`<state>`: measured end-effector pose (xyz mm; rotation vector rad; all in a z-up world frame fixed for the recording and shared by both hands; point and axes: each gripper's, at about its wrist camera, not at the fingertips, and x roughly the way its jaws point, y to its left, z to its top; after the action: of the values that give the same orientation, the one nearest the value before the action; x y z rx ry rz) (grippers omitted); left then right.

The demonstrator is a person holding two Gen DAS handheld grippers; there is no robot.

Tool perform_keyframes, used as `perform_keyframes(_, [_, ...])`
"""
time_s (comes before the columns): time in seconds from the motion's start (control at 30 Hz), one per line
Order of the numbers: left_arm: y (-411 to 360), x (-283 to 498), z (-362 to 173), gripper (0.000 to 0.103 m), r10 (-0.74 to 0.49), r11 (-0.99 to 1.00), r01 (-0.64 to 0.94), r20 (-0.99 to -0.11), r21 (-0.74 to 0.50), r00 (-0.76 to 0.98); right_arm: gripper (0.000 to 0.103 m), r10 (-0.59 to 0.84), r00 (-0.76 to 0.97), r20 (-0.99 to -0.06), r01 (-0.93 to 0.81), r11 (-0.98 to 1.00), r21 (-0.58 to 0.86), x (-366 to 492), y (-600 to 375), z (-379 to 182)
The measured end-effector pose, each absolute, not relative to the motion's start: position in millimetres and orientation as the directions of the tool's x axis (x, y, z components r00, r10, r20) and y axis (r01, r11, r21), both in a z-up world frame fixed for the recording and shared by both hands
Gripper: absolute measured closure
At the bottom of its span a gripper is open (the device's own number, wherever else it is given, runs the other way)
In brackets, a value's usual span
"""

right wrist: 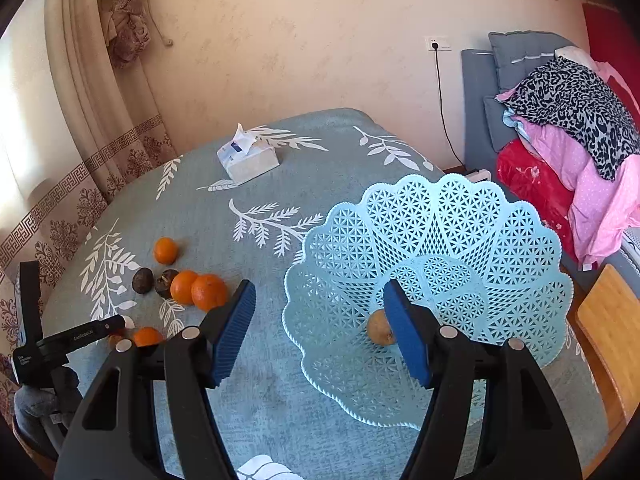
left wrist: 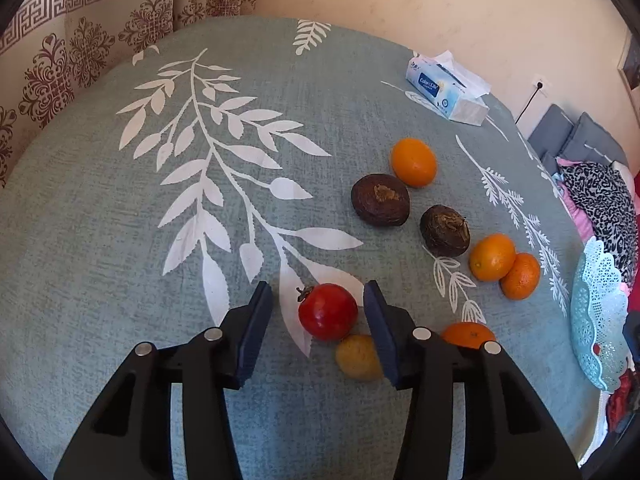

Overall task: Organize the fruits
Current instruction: 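Grasp the small red tomato with the left gripper while the right gripper moves toward the large orange, then grasp the large orange and drop it in the basket with the right gripper while the left holds the tomato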

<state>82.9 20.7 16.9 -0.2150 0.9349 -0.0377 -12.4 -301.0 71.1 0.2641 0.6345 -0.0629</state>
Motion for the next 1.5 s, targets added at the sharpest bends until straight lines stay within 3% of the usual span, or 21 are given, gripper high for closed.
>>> perform_keyframes(0.1, [21,84,17,0.058,-0.129,0.977,-0.061,-0.788,-0.206,0.602,0.035,0.041,0.793,-0.608,0.123,0.967,0.225,-9,-294,66])
perform_keyframes(0.23, [22,83,18,0.074,-0.158,0.972,-0.045,-0.783,-0.230,0.602,0.035,0.096,0.769,-0.633,0.086,0.964,0.250,-3,-282,59])
perform_keyframes(0.6, [34,70,37,0.075,-0.123,0.977,-0.051,-0.739,-0.208,0.662,0.035,0.255,0.692,-0.676,-0.100,0.960,0.260,16,-213,46])
perform_keyframes(1.1, [44,54,62,0.075,-0.016,0.990,-0.077,-0.653,-0.114,0.757,0.035,0.331,0.601,-0.727,-0.286,0.939,0.191,47,-131,28])
perform_keyframes(1.17, [45,53,62,0.075,-0.006,0.991,-0.082,-0.648,-0.106,0.761,0.037,0.326,0.593,-0.736,-0.297,0.938,0.177,49,-123,23])
perform_keyframes(1.23, [47,54,62,0.075,-0.009,0.990,-0.083,-0.649,-0.111,0.761,0.045,0.324,0.576,-0.750,-0.300,0.938,0.175,53,-120,17])
perform_keyframes(1.5, [45,52,62,0.075,-0.011,0.991,-0.077,-0.646,-0.108,0.764,0.056,0.311,0.560,-0.768,-0.292,0.941,0.168,59,-118,7])
